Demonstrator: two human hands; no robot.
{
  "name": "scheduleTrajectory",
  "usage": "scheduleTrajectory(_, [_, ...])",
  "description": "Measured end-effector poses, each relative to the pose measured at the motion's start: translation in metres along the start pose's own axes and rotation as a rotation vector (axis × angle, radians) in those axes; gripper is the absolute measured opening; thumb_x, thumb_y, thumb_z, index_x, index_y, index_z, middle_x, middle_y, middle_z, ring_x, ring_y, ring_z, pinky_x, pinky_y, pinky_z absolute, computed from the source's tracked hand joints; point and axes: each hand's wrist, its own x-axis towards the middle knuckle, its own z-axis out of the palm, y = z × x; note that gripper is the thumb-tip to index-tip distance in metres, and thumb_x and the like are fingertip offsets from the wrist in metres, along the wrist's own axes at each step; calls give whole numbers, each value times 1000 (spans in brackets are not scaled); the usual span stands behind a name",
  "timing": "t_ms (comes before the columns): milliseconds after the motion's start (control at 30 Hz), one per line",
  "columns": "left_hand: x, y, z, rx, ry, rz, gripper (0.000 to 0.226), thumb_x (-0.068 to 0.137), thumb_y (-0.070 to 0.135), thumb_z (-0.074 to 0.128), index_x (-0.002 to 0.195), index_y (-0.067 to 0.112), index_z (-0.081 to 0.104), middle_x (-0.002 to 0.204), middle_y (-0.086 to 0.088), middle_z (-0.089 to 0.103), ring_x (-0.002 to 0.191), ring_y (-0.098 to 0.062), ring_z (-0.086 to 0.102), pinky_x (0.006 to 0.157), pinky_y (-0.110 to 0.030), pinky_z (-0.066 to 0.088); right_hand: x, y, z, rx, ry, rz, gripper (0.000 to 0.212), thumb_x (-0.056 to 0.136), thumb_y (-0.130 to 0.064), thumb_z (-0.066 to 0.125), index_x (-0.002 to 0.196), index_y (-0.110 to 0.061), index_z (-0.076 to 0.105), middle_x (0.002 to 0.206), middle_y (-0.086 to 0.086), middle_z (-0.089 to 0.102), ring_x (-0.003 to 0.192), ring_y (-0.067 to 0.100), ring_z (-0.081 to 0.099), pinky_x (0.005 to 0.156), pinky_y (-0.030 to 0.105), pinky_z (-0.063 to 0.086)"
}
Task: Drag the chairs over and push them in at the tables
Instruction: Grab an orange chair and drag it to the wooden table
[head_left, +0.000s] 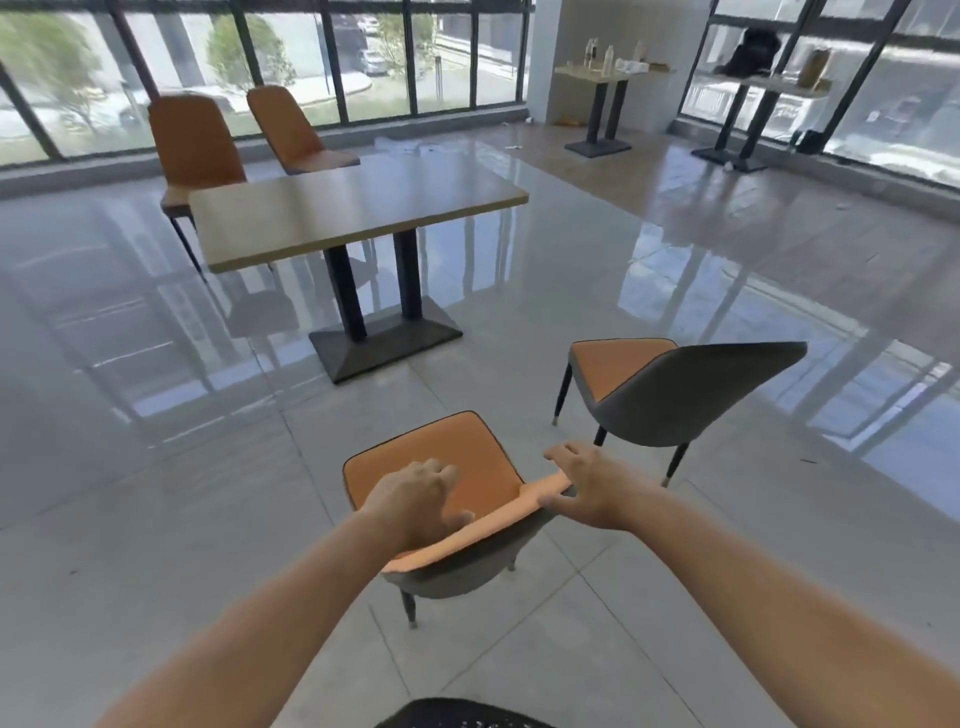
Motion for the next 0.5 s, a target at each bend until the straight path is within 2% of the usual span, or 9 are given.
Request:
scheduleTrajectory(67, [-3,3,8,1,-36,-54,63,91,68,50,134,22,48,124,-2,58,110,-24,57,88,-42,55,13,4,3,8,-49,-51,72,89,-60,59,147,-24,38,146,2,44,123,25,51,98,40,47])
scheduleTrajectory(200, [-8,16,12,0,-58,-173,58,94,63,49,132,19,49,122,-5,57,109,-25,56,89,-41,54,40,15,8,-46,-123,-126,70,90,-59,58,147,-22,40,144,3,46,126,26,49,102,41,46])
scheduleTrajectory(433, [-32,53,26,-187,-59,-466,54,96,57,52,131,16,48,122,-4,56,108,-24,57,81,-33,45,65,35,15,-133,-265,-282,65,89,-60,56,138,-20,45,136,4,47,116,26,52,96,42,48])
scheduleTrajectory(500, [-36,64,30,-221,-36,-508,53,95,57,52,128,16,51,119,-5,58,104,-23,57,83,-34,47,69,41,17,-158,-285,-341,60,90,-61,55,133,-20,47,132,3,48,113,24,53,95,42,49])
